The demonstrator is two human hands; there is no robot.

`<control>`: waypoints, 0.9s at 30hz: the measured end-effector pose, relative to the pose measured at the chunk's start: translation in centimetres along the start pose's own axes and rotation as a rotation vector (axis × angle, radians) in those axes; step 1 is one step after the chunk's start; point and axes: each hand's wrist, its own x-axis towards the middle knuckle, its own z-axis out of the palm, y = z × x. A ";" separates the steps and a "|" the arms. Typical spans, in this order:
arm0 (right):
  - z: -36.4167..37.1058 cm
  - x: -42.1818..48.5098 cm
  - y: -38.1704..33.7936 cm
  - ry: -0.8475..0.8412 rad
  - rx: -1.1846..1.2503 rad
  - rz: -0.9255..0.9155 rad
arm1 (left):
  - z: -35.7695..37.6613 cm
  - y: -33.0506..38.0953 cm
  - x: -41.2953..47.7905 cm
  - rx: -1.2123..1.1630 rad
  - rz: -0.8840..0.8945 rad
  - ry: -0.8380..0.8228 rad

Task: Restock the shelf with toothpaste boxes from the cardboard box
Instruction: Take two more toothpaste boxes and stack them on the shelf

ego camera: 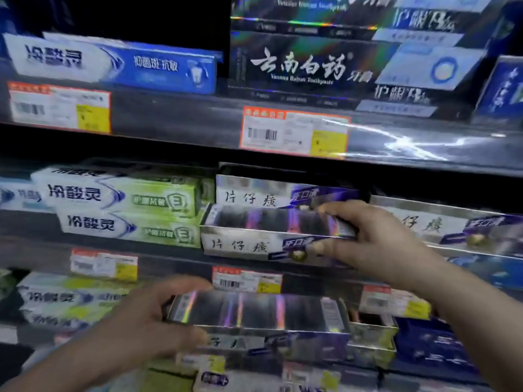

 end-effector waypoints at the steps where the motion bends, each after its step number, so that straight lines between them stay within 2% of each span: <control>1: 0.2 0.1 0.1 0.018 0.002 -0.013 | 0.0 -0.6 0.4 0.029 0.039 0.005; 5: 0.9 -0.2 0.3 0.070 -0.031 -0.093 | 0.1 -2.7 2.1 0.083 0.140 0.084; 9: 1.2 -0.9 0.1 0.147 -0.158 -0.108 | 0.2 -2.9 2.8 0.090 0.226 0.065; 16: 1.7 -1.8 -0.7 0.257 -0.487 -0.144 | 0.2 -1.9 2.1 0.102 0.125 0.019; 20: 2.0 -2.3 -0.8 0.228 -0.535 -0.145 | 0.8 -1.1 1.5 0.138 0.105 -0.007; 27: 2.9 -2.2 -0.9 0.327 -0.576 -0.139 | 0.8 -1.0 0.9 0.138 0.109 0.006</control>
